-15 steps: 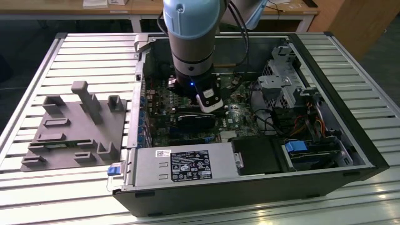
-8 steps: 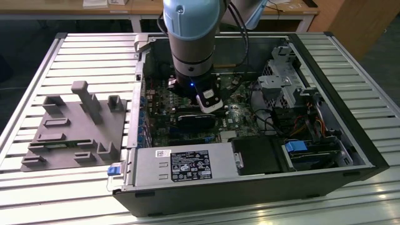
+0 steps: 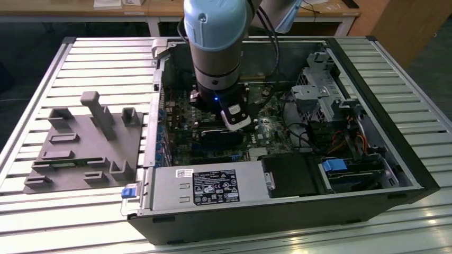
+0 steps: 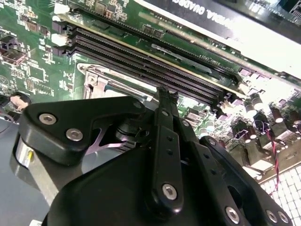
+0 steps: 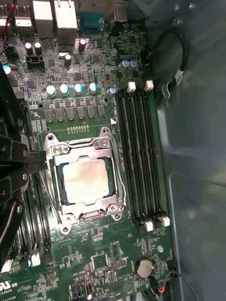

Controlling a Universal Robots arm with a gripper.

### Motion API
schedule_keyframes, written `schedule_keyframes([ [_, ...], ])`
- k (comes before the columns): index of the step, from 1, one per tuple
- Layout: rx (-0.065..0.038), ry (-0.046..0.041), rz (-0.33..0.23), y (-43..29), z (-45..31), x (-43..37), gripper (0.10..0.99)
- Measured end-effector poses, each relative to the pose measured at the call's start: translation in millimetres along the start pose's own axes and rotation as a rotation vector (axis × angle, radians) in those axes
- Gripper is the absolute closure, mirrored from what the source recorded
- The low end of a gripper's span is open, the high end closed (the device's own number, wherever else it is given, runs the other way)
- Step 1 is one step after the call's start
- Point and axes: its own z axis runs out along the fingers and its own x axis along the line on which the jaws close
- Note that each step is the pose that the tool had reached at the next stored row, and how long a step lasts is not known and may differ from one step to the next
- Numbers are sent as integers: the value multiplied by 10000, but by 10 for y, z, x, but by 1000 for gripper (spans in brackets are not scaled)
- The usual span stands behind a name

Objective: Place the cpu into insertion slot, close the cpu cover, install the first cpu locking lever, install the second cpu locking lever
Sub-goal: 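Install the second cpu locking lever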

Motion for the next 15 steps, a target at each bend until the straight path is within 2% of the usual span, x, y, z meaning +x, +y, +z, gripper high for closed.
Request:
schedule_keyframes([
  [4,-48,8,3,-17,23,34,984],
  [7,-125,21,10,-29,41,66,984],
  [15,-605,98,45,-63,81,100,984],
])
